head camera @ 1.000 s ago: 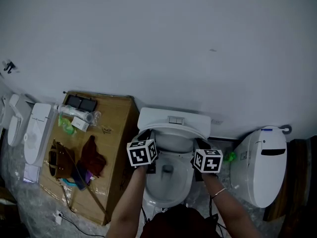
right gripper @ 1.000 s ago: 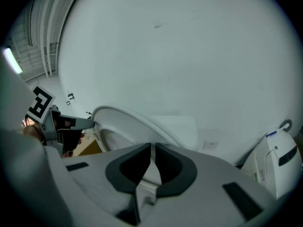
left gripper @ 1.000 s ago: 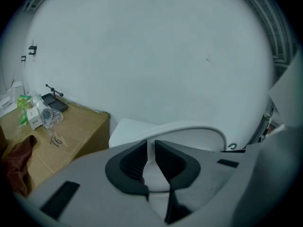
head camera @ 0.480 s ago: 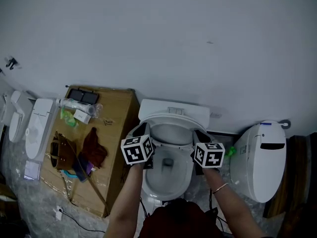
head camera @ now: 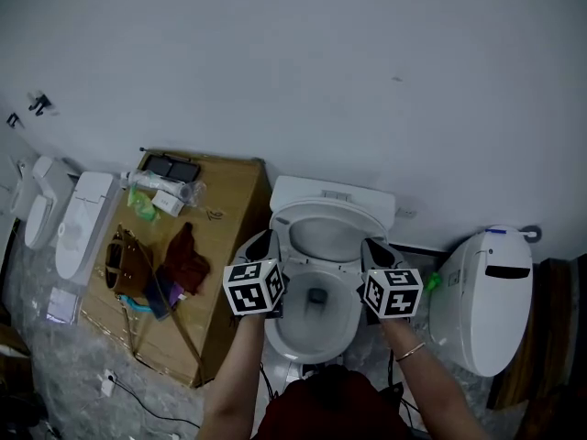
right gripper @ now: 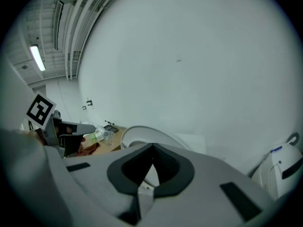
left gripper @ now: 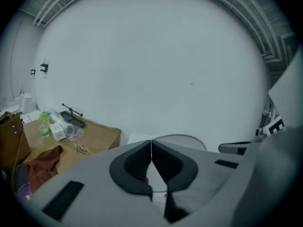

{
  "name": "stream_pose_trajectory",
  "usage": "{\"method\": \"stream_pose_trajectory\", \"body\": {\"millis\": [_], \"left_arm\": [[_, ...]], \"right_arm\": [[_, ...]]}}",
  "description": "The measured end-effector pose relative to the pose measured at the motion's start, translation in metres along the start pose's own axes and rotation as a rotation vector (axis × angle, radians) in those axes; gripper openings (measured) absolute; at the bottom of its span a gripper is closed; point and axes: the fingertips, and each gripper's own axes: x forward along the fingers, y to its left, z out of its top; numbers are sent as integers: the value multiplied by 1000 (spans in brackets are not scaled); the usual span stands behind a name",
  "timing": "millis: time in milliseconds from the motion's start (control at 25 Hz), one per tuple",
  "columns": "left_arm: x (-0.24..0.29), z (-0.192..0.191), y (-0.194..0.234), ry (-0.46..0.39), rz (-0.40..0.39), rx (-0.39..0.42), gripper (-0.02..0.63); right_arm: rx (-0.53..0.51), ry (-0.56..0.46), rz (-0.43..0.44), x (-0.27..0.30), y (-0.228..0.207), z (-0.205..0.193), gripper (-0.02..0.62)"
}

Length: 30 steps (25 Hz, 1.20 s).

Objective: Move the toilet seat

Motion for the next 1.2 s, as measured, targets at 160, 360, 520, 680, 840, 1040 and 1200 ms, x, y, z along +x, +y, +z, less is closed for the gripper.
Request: {"method": "stream_pose_trajectory", "body": {"millis": [160, 360, 520, 680, 840, 1040, 1200], "left_arm": [[-27, 0, -3, -27, 6, 23, 29], [-61, 0, -10, -63, 5, 30, 29], [-86, 0, -15, -87, 9, 37, 29], [-108, -3, -19, -104, 14, 37, 28], [-128, -7, -22, -117, 27, 57, 28], [-149, -10, -24, -128, 38, 77, 28], [-166, -11, -25, -147, 46, 92, 28]], "right_arm": [[-8, -21, -9, -18, 6, 2, 15], [-19, -46, -2, -45, 17, 3, 15], [-28, -69, 7, -63, 25, 5, 15], [-44, -87, 10, -78, 36, 5, 15], [-60, -97, 21, -91, 46, 2, 15], [-59, -104, 35, -106, 61, -3, 15], [-47, -116, 44, -119, 70, -7, 15]]}}
